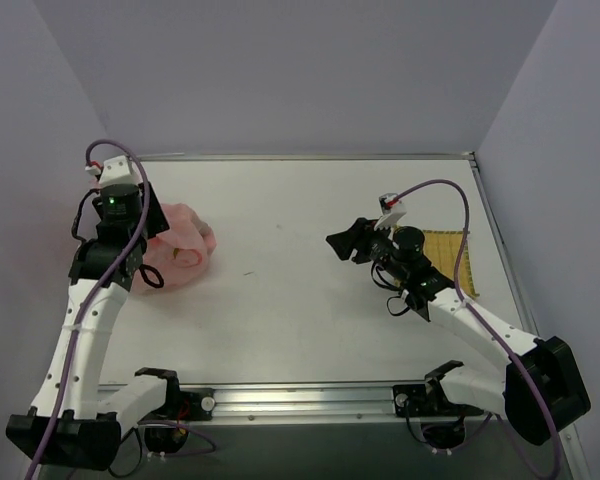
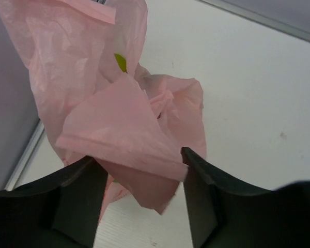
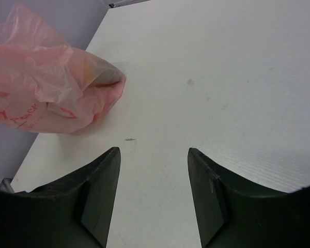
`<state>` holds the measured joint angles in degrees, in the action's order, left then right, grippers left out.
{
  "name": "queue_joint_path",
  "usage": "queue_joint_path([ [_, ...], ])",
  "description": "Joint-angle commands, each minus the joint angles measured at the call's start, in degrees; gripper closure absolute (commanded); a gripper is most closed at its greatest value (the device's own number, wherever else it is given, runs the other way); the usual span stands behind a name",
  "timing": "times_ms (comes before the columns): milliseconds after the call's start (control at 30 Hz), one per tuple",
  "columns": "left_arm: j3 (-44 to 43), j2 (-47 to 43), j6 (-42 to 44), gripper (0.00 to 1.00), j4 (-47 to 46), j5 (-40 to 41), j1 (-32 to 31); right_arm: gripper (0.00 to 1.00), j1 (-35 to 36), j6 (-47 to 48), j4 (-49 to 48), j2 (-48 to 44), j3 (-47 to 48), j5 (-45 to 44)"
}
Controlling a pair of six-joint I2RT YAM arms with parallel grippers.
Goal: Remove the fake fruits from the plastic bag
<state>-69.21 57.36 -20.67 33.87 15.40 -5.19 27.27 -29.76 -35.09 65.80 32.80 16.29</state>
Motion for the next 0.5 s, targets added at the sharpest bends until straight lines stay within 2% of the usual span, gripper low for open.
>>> queue_joint_path([
  [0, -4.1, 3.0, 3.2, 0.49, -3.9, 3.1, -0.3, 0.49, 0.7, 1.2, -1.1, 0.0, 2.6, -0.3],
  [100, -3.6, 4.7, 1.8, 0.62, -5.0, 0.8, -0.7, 0.49, 0.9, 1.4, -0.9, 0.2, 2.8, -0.3],
  [133, -3.1, 5.0, 1.2, 0.72, -5.4, 0.3, -2.0, 0.49, 1.0, 1.5, -0.9, 0.4, 2.8, -0.3],
  [233, -1.2, 5.7, -0.4, 0.84, -6.4, 1.8, -6.7, 0.49, 1.3, 1.6, -0.7, 0.4, 3.0, -0.4],
  [267, -0.8, 5.9, -0.8, 0.87, -6.9, 2.8, -11.3, 0.49, 1.5, 1.6, -0.7, 0.4, 3.0, -0.5],
  [467, 4.2, 7.4, -7.7, 0.98, -12.0, 2.7, -25.3, 0.49, 1.8, 1.8, -0.2, 0.4, 3.2, -1.7],
])
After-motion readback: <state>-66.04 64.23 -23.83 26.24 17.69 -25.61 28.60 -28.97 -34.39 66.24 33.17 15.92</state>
